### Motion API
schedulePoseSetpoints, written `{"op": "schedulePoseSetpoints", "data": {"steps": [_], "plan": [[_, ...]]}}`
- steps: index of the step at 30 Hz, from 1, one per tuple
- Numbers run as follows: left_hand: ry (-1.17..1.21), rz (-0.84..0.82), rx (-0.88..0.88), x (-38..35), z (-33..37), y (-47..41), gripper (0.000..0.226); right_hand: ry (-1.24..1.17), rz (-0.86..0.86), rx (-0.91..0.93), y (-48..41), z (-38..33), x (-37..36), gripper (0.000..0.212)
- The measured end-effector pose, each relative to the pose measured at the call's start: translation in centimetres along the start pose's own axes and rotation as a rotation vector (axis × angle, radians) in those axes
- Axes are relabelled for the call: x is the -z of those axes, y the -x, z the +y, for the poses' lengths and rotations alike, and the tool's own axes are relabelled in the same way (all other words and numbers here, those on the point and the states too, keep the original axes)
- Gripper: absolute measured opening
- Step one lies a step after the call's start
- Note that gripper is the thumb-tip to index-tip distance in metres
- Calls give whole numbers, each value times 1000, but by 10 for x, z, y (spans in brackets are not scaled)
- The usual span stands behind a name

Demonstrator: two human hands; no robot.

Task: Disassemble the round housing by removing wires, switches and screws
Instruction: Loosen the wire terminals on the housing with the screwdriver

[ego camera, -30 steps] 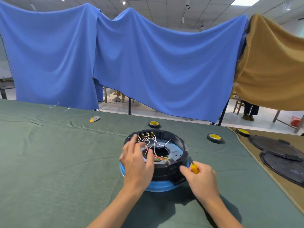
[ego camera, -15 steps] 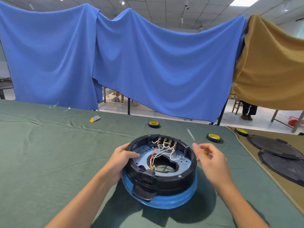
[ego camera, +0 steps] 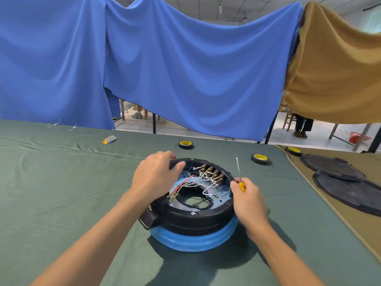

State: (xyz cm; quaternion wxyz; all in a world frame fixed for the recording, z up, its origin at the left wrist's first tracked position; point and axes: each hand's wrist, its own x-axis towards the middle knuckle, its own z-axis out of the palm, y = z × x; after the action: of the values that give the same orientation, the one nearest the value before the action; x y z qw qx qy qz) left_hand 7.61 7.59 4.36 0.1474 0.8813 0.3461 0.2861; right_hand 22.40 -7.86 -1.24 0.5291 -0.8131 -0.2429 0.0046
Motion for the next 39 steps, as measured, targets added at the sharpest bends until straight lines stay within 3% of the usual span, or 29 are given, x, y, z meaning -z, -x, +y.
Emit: {"op": "schedulePoseSetpoints", "data": {"steps": [3, 8, 14, 20, 24, 28, 32, 36, 39], "plan": [[-180, -116, -322, -7, 40, 26, 47, -13, 12, -30, 8, -8, -14, 22], [-248, -115, -370, -34, 51, 44, 47, -128, -74, -77, 11, -6, -13, 23], [-284, -98, -678, -36, 31, 39, 58, -339, -146, -183, 17, -1, -11, 20], [-295, -129, -587, -27, 7, 27, 74, -263, -140, -136, 25, -1, -8, 23], [-350, -117, -659, -25, 5, 29, 76, -283, -160, -121, 18, 3, 3, 21], [-329, -92, -758, -23, 11, 36, 50, -198, -117, -39, 6, 7, 13, 21], [-362, -89, -713, -30, 29, 44, 38, -132, -82, 21, -6, 3, 10, 23], [-443, -5, -521, -44, 47, 49, 40, -185, -93, -72, -13, 0, -1, 28], [-447, 28, -510, -49, 48, 54, 45, -321, -142, -169, -11, 1, -8, 25]]}}
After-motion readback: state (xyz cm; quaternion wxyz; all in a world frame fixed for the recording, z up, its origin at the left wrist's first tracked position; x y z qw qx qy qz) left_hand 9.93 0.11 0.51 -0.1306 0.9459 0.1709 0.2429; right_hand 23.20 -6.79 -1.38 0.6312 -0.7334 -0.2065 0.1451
